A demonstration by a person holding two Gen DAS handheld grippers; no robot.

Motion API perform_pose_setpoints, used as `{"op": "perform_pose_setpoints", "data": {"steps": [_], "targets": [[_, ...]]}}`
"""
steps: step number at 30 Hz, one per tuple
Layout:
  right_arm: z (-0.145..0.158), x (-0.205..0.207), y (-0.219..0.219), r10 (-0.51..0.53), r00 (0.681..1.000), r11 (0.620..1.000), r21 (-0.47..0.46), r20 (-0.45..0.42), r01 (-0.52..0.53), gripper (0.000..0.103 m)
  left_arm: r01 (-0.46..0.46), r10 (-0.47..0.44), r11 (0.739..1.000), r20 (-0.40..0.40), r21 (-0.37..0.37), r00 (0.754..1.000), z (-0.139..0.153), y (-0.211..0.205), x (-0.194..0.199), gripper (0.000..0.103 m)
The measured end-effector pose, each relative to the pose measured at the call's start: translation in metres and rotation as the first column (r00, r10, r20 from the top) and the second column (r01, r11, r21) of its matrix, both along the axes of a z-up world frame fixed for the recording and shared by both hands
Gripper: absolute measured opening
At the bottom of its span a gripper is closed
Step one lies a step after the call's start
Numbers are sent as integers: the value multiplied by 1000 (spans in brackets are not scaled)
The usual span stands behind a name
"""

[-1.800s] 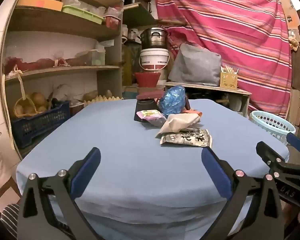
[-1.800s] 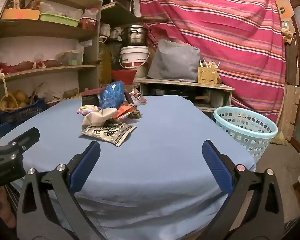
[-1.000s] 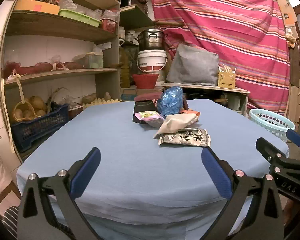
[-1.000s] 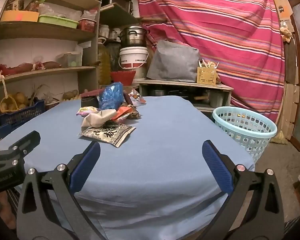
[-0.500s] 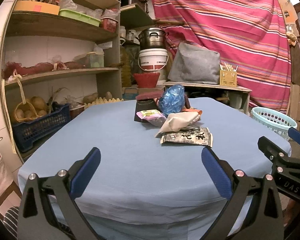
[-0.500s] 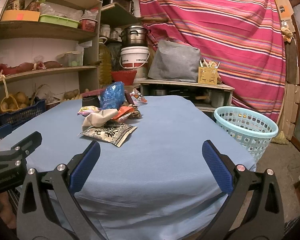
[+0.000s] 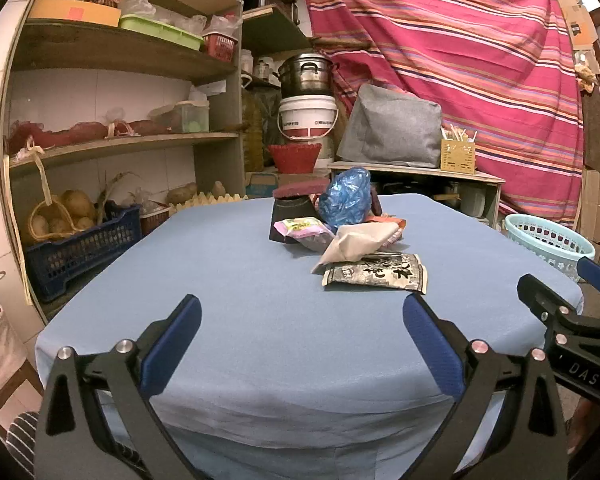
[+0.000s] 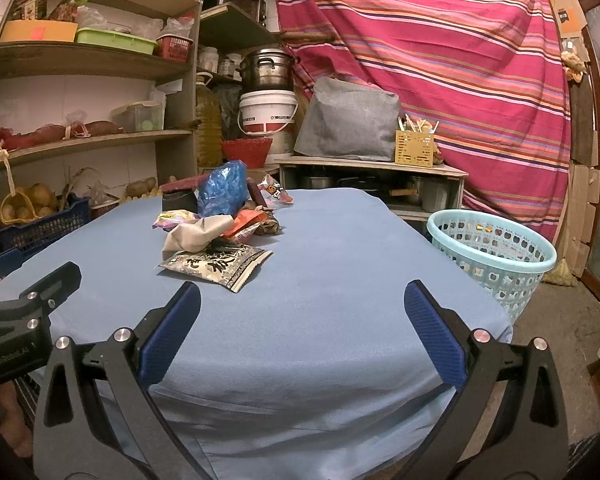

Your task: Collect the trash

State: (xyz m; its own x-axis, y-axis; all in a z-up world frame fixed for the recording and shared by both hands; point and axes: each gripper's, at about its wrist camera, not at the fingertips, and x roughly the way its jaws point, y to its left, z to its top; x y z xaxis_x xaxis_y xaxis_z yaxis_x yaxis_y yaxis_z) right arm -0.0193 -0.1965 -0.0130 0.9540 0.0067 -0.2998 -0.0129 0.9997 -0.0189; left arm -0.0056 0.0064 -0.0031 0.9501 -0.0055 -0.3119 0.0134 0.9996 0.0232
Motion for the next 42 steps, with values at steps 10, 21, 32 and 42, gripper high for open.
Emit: {"op": "perform_pose_setpoints", "data": {"steps": [10,21,32,42], "targets": [[0,0,0,0,1000,1000,0,-1,0,99,1,-1,1000,-7,0,1000,-1,5,2,98],[0,0,-1,-2,1000,1000,1,-3,2,99,0,0,1000,-6,1,1000,-2,4,2,98],[-1,0,-2,-3,1000,1000,2,-3,3,99,1,-1,1000,-6,2,1000,-2,4,2,98],[-1,-1,-4,-4,1000,1000,0,-3,4,99,0,1,1000,-7,2,1000,-3,4,2,98]]}}
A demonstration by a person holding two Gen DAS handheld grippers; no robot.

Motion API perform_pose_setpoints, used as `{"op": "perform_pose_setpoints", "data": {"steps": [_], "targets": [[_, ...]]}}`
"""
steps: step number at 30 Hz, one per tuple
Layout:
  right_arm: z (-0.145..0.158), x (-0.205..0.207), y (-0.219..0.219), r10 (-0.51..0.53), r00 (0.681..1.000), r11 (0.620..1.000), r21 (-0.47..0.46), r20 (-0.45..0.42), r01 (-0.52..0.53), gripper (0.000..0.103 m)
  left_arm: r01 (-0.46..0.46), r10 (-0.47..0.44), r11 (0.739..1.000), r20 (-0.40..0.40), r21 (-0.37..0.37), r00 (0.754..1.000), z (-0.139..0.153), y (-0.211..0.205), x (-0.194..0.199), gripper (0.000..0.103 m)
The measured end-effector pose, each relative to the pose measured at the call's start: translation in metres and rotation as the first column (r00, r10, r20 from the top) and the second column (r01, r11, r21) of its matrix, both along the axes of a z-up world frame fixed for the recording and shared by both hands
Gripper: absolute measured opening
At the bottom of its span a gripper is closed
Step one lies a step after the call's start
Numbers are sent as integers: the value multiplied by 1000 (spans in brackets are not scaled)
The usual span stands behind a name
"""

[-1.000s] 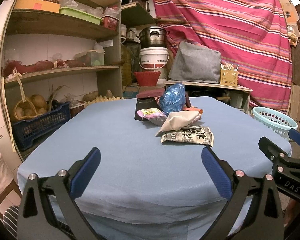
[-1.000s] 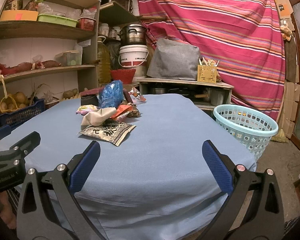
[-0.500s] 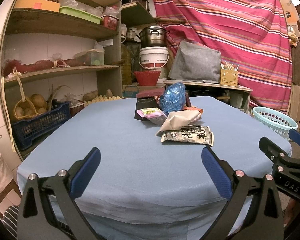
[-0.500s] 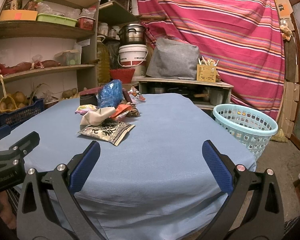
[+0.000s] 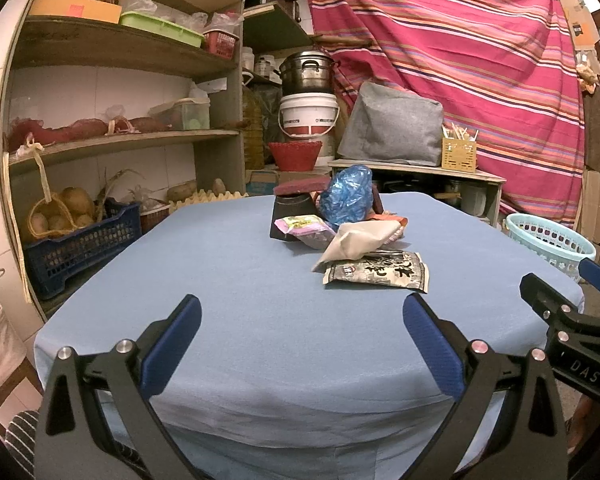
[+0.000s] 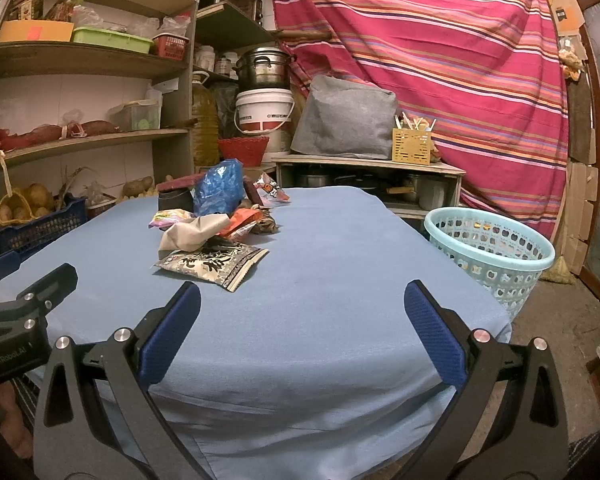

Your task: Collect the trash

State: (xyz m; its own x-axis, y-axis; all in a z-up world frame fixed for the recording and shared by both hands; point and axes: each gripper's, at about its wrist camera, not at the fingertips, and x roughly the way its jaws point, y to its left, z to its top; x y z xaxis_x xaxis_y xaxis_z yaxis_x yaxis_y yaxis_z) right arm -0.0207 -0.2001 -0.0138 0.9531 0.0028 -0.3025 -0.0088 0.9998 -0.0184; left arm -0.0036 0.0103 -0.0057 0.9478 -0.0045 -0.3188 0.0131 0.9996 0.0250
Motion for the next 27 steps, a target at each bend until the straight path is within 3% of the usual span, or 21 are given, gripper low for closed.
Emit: {"op": "perform_pose_setpoints", "data": {"steps": [18,27], "targets": [[1,6,-8,-2,1000,1000,14,-11,2,99,-5,5,1000,-21,-2,1000,0,9,7,98],[36,46,-14,37,999,999,-13,-5,-37,99,-64,66,997,-54,40,996,21,18,51,98]]}}
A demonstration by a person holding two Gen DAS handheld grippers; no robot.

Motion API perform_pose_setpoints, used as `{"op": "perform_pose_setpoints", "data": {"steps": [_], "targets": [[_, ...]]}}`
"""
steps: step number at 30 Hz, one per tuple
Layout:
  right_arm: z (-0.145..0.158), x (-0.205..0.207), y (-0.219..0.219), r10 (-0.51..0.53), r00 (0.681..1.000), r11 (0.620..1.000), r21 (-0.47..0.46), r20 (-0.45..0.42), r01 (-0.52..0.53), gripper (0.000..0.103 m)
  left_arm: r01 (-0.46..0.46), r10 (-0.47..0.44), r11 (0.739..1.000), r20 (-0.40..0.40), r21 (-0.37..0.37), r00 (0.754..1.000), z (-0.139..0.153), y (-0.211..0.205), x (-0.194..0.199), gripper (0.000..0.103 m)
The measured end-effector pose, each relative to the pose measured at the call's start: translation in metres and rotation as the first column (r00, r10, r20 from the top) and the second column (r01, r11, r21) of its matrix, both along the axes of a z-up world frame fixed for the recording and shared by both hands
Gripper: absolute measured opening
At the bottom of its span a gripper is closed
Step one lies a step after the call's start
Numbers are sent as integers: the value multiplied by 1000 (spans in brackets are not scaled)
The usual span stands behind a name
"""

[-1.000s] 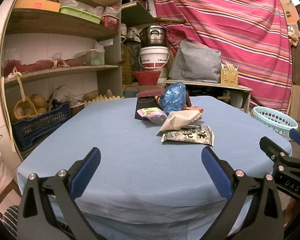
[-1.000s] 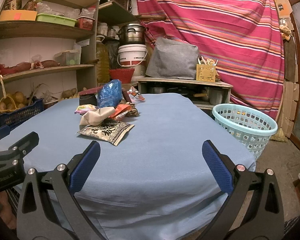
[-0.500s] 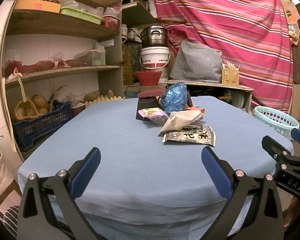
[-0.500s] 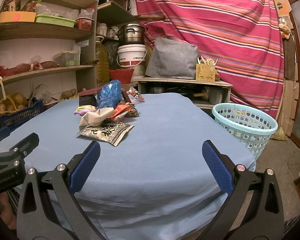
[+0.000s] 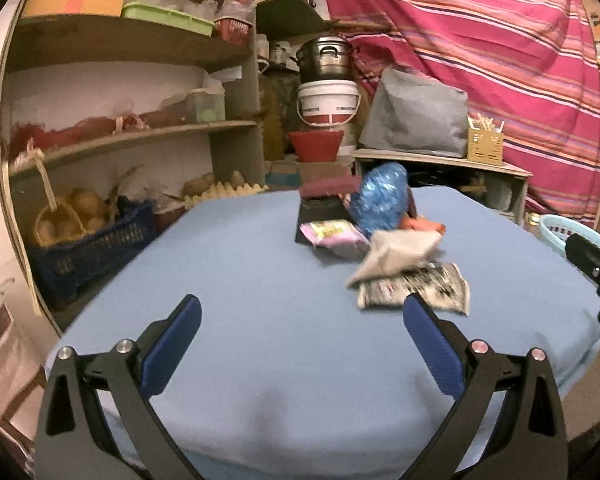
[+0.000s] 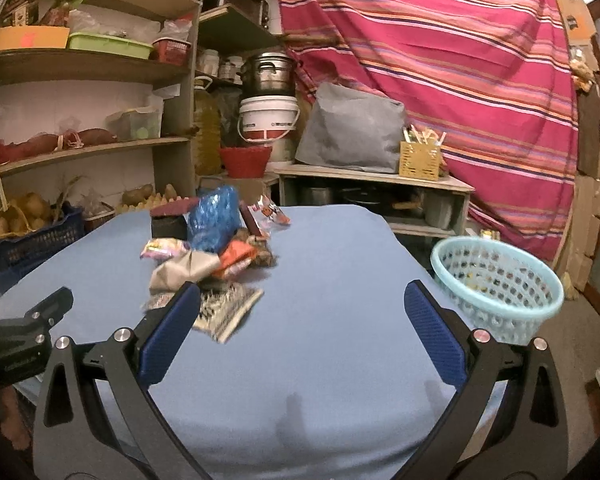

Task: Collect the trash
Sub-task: 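Grasp the pink snack bag with the left tool while the right tool reaches the orange wrapper, then close the right tool on the orange wrapper and lift it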

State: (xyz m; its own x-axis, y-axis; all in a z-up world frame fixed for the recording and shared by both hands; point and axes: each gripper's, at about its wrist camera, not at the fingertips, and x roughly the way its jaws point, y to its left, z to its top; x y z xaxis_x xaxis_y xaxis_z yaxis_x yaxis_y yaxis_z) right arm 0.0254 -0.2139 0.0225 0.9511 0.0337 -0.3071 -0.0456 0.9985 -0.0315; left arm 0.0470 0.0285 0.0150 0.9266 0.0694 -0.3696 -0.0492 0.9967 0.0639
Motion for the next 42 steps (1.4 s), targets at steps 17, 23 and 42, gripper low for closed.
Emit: {"op": "perform_pose_setpoints", "data": {"steps": [17,23,42], "targets": [[32,150,-24,-21,988,999,29,-152,26,99,23,-29,999,-128,-46,991,20,22,153,98],[9,180,-32,-36,970,999,21,-242,42,99,37,-40,999,-213,-20,976,-1,18,196,98],[-6,198,-34,-51,955,997,36,-292,65,99,170,-218,972,-350,-163,911,-26,8,224,50]]}}
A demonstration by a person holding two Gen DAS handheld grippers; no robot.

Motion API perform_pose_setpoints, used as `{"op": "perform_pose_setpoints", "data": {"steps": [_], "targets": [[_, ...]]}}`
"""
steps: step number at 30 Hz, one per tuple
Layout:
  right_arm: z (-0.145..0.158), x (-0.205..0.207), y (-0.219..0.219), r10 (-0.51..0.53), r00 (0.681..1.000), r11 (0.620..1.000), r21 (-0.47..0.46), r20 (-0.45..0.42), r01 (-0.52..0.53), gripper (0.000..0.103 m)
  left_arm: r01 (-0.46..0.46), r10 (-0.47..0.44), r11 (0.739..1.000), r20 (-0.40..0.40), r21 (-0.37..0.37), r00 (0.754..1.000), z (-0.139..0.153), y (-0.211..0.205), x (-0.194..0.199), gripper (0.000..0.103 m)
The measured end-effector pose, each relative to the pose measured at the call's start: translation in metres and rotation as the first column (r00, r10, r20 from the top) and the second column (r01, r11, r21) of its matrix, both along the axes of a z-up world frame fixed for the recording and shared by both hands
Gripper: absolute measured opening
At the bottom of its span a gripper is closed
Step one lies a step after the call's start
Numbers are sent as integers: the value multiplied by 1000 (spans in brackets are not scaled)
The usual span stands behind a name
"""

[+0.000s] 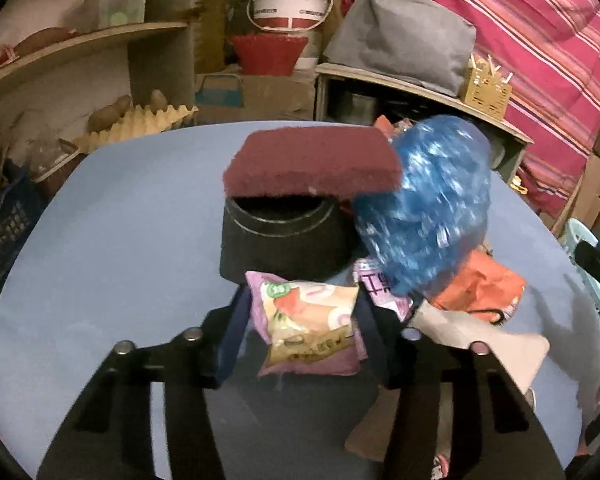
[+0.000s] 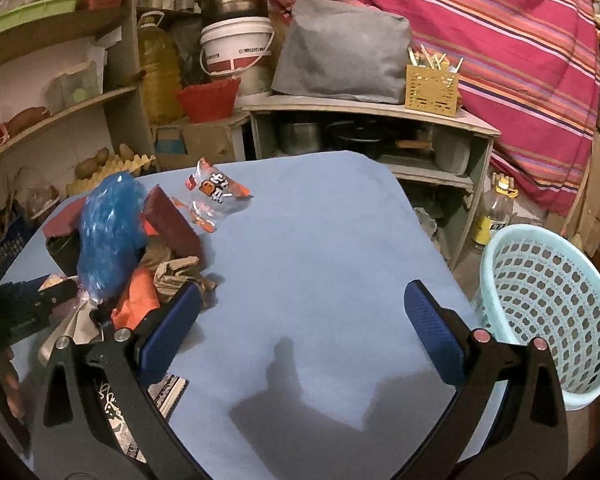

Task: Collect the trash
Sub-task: 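Close the right tool on the orange wrapper and lift it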

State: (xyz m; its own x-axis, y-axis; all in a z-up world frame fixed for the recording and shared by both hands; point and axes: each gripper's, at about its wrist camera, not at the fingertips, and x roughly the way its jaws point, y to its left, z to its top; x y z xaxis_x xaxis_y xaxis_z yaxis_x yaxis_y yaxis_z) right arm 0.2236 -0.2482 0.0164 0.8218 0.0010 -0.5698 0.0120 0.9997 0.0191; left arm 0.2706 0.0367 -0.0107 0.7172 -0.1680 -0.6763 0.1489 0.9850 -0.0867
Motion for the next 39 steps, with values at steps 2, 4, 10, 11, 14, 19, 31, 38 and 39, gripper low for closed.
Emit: {"op": "perform_pose_setpoints", "data": {"steps": [2,4,10,11,14,19,31,38,39], "targets": [[-2,1,3,10,1000,1000,3,-9,-10,99,10,-10,1000,2,4,1000,1,0,-3,41],[-4,2,6,26,1000,1000,9,-13,-25,99,19,-20,999,14,30,1000,3,-1,-6,32],[-7,6,27,70,997,998,8,-23,-70,99,-34,29,997,76,74,997,13,18,-20,31],[-8,7,31,73,997,997,6,-26,-73,99,-48,40,995,90,84,995,15,23,-23,31],[-10,10,45,93,995,996,6,-36,-93,99,-86,72,990,126,108,989,21,32,-28,31],[-20,19,66,119,990,993,-14,-75,-121,99,-140,122,983,152,117,981,25,49,-31,31],[-38,34,82,244,948,969,95,-204,-229,36,-180,156,976,187,120,970,29,60,-36,31],[-22,23,86,263,956,965,23,-134,-262,3,-182,156,976,202,116,967,34,56,-40,31],[-19,21,86,267,955,963,15,-127,-268,2,-183,157,976,205,116,966,35,55,-40,31]]}}
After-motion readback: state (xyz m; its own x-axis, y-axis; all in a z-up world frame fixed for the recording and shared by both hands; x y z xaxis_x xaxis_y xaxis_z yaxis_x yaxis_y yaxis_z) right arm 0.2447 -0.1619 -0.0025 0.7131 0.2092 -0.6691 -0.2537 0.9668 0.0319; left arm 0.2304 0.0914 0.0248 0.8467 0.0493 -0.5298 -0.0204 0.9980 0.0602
